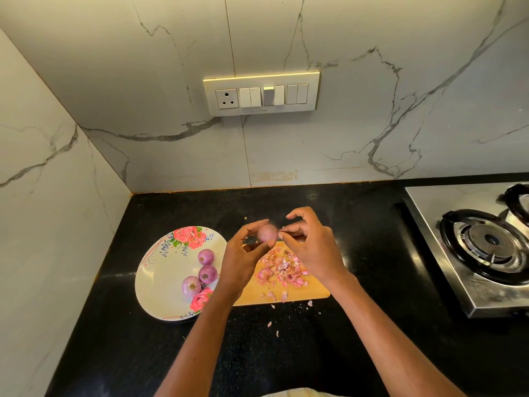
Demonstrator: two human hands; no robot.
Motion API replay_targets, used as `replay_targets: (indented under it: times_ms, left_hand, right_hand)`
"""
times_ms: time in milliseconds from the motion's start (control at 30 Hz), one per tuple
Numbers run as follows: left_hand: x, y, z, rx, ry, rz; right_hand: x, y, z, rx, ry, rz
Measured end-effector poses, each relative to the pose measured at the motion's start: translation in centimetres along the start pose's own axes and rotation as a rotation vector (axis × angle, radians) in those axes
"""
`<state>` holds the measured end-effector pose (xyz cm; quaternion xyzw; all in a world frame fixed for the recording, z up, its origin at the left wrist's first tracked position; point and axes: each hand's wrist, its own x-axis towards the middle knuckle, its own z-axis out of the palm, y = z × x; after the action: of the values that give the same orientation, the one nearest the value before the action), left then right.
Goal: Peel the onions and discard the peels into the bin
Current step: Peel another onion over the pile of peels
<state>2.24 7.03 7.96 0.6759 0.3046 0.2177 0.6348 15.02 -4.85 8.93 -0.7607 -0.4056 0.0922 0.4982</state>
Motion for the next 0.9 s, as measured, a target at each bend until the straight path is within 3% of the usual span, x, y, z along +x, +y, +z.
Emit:
replay_targets:
  times_ms: [533, 733, 900]
  left_hand:
    - [0.03, -0.02, -0.25, -0.035, -0.014, 0.012]
    - [0.14, -0.01, 0.01, -0.078, -0.005, 0.002]
    - [0.15, 0.29, -0.15, -0.066, -0.030, 0.040]
  right_hand:
    - [0.36, 0.64, -0.27, 0.009, 0.048, 0.014]
    - [0.29, -0.03, -0.11, 0.109, -0.051, 0.008]
    - [0.22, -0.24, -0.36, 0.085, -0.029, -0.005]
